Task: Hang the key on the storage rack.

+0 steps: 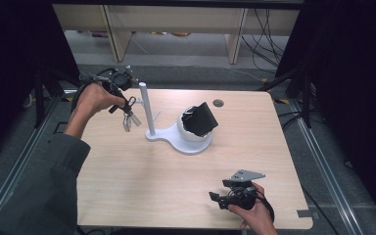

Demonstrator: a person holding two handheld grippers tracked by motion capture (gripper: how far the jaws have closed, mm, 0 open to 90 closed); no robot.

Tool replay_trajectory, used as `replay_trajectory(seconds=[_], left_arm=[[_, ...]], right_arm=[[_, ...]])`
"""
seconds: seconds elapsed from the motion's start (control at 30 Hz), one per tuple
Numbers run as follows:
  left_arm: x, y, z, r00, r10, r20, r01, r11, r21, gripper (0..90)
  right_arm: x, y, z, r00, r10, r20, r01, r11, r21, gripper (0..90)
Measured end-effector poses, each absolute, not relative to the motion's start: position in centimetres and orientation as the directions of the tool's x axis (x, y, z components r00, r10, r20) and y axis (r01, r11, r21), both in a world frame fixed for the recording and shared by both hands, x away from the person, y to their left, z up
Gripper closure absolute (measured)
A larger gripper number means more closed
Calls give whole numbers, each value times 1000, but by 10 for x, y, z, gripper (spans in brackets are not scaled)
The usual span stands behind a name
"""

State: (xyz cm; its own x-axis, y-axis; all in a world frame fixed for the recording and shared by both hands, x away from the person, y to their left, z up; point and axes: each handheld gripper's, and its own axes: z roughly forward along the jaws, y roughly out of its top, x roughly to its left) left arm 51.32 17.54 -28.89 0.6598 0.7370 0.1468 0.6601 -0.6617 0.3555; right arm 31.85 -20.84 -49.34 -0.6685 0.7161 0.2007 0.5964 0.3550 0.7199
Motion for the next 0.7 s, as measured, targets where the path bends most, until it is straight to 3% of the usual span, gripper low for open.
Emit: replay_trajectory(seconds=[0.7], left_arm=[[519, 176, -302, 658, 743, 127, 673, -655, 343, 750]], right_arm=[[319, -208, -493, -669, 715, 202, 596, 353, 721, 286]])
